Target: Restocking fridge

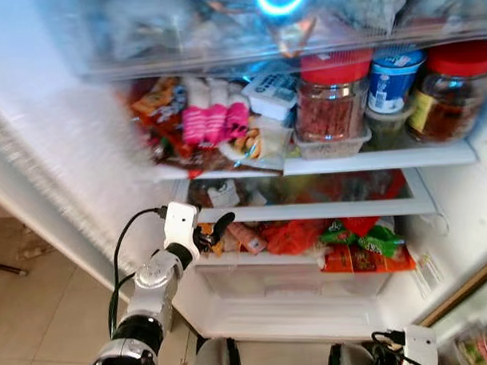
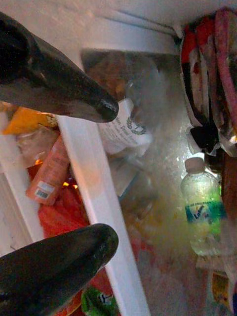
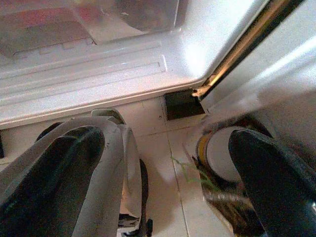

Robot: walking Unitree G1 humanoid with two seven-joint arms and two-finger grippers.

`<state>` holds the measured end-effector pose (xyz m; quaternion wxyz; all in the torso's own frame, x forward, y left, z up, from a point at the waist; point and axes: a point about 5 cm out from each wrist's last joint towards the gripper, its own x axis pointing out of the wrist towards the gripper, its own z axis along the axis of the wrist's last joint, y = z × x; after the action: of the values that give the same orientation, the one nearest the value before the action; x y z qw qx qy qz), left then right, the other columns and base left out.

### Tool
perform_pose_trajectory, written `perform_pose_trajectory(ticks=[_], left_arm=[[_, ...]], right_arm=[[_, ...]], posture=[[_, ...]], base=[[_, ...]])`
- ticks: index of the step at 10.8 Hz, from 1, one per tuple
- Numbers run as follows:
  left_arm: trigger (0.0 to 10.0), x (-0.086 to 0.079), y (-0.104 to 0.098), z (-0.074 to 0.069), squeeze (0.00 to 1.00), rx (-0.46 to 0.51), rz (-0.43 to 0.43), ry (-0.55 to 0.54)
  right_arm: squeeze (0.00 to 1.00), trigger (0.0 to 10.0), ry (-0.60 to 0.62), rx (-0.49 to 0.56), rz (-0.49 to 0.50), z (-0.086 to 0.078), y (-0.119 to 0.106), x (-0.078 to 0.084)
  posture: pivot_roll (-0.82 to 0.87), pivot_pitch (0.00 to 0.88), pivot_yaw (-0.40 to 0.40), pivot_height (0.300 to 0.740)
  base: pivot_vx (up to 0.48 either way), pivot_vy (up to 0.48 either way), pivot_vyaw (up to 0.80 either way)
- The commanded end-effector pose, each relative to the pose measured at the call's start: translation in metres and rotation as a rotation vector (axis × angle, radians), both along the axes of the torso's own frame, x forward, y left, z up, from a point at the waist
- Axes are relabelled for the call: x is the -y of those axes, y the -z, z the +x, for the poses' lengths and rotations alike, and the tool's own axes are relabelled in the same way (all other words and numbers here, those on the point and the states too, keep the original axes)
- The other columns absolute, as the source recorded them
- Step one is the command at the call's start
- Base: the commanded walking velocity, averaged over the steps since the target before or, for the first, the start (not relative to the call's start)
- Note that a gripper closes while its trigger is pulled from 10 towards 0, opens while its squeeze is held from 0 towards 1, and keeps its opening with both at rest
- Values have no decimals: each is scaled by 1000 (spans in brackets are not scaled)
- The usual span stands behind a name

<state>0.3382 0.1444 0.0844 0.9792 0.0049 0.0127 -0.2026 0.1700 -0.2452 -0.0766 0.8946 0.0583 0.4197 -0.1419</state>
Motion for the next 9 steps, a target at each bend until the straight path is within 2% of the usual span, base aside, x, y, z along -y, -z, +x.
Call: perform_pose_trajectory(ticks=[1, 6, 9], left_arm=[[10000, -5, -1, 0, 0, -2, -1, -23], [10000, -4, -1, 2, 0, -5, -1, -37], [10000, -10, 6, 0, 0, -32, 8, -83]], right_arm=[[0, 10000, -13, -74, 17, -17, 10, -6], [0, 10000, -14, -73, 16, -16, 9, -5], [0, 10000, -18, -71, 14, -15, 9, -4]], posture=[[25, 11, 112, 614], [26, 29, 103, 614], [30, 39, 95, 614]], base=[[-277, 0, 0], [-280, 0, 0], [-280, 0, 0]])
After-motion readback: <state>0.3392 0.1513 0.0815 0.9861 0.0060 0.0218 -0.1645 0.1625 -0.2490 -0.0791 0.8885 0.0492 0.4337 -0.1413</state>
